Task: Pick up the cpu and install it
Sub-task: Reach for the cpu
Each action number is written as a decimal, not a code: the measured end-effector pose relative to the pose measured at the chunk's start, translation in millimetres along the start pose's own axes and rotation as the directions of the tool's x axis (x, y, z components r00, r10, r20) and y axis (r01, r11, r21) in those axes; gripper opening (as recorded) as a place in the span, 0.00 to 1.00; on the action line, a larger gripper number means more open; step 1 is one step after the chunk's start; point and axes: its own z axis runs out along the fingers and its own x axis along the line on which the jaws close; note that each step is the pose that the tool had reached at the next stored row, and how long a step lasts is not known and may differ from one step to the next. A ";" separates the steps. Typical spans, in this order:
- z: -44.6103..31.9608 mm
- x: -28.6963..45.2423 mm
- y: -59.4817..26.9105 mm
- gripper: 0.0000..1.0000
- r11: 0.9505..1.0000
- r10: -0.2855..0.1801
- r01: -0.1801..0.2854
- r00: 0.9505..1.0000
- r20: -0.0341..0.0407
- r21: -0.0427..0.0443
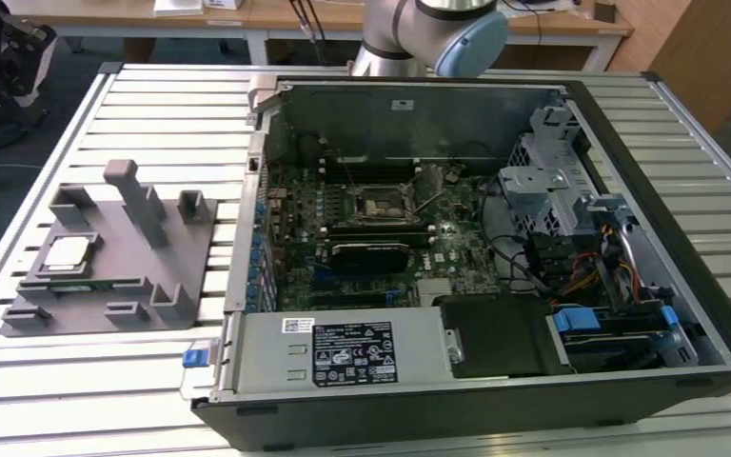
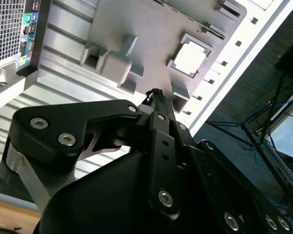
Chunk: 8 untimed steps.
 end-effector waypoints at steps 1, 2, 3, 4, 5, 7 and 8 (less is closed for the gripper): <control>0.4 3.7 -0.3 0.11 1.000 0.000 0.000 1.000 0.000 0.000; 0.7 7.2 -0.6 0.11 1.000 0.000 0.000 1.000 0.000 0.000; 1.0 10.5 -0.8 0.11 1.000 0.000 0.000 1.000 0.000 0.000; 1.3 14.2 -1.1 0.11 1.000 0.000 0.000 1.000 0.000 0.000; 1.7 18.2 -1.5 0.11 1.000 0.000 0.000 1.000 0.000 0.000; 2.2 25.4 -2.0 0.11 1.000 0.000 0.000 1.000 0.000 0.000; 2.4 28.8 -2.3 0.11 1.000 0.000 0.000 1.000 0.000 0.000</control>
